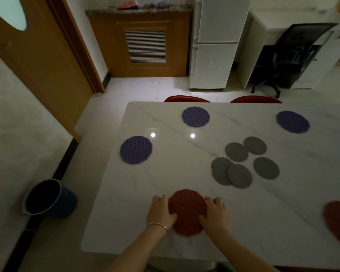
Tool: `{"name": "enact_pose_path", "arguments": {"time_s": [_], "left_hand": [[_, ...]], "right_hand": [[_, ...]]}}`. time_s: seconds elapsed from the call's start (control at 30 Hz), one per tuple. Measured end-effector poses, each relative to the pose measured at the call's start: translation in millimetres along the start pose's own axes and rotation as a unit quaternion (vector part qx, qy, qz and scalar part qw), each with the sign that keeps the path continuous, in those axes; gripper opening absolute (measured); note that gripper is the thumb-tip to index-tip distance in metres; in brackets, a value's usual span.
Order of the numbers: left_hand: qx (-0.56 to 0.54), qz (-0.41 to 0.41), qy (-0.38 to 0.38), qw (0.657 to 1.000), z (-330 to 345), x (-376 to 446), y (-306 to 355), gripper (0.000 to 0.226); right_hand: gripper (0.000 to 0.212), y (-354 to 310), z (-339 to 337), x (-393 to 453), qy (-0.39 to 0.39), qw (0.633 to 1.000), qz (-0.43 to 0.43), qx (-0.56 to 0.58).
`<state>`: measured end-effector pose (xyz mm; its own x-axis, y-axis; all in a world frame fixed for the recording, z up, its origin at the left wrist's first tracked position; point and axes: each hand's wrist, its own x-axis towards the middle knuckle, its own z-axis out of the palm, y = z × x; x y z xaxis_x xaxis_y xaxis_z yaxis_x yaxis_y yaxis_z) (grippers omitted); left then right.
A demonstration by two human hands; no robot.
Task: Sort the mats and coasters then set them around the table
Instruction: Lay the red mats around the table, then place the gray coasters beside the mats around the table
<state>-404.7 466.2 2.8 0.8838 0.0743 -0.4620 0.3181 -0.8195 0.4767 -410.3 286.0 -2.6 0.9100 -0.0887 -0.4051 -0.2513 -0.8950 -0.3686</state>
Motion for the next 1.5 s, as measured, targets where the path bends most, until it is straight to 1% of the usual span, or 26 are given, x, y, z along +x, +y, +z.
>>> {"name": "enact_pose_path", "arguments": {"time_s": [0.03,0.1,0.17,0.23,0.3,0.5,0.63,0.77,0.93,1.07,1.17,1.23,1.27,1.33,1.4,1.5], "left_hand": [[0.039,0.036,0.002,0.999,2,-2,2,0.063],[0.122,0.104,0.000,0.987,9,-6,5,0.072],[0.183,0.148,-0.017,0.972,18,-8,5,0.081],[0.223,0.160,-0.039,0.961,26,-10,2,0.087],[0.247,0.147,-0.051,0.956,32,-11,-1,0.088],[0.265,0.123,-0.056,0.955,35,-8,-3,0.087],[0.259,0.115,-0.050,0.958,32,-8,7,0.089],[0.256,0.131,-0.041,0.957,29,-5,34,0.088],[0.250,0.166,-0.017,0.954,27,7,87,0.082],[0.220,0.168,-0.011,0.961,40,25,132,0.084],[0.169,0.138,-0.006,0.976,56,41,162,0.085],[0.099,0.095,-0.011,0.990,64,52,183,0.083],[0.051,0.074,-0.010,0.996,67,57,193,0.079],[-0.049,0.033,0.019,0.998,68,73,211,0.068],[-0.123,-0.020,0.049,0.991,66,91,222,0.072],[-0.192,-0.093,0.052,0.976,64,117,226,0.084]], "right_hand": [[0.061,1,2,-1,0.003,0.999,-0.024,-0.020],[0.073,2,7,-3,-0.016,0.996,-0.062,-0.064],[0.082,3,14,-6,-0.040,0.992,-0.082,-0.090],[0.088,6,19,-8,-0.049,0.989,-0.100,-0.098],[0.091,10,23,-8,-0.049,0.986,-0.117,-0.109],[0.090,18,28,-4,-0.055,0.984,-0.121,-0.119],[0.087,19,24,-4,-0.061,0.989,-0.105,-0.084],[0.081,31,1,0,-0.041,0.994,-0.085,-0.048],[0.077,68,-47,15,0.000,0.998,-0.056,-0.026],[0.078,104,-82,39,0.027,0.999,-0.032,-0.014],[0.079,134,-100,62,0.030,0.999,-0.033,0.008],[0.079,152,-109,79,0.024,0.998,-0.045,0.047],[0.079,159,-113,87,0.019,0.996,-0.047,0.067],[0.080,169,-119,101,0.005,0.992,-0.043,0.114],[0.080,175,-123,112,-0.012,0.982,-0.028,0.186],[0.077,179,-127,125,-0.047,0.954,0.022,0.294]]}}
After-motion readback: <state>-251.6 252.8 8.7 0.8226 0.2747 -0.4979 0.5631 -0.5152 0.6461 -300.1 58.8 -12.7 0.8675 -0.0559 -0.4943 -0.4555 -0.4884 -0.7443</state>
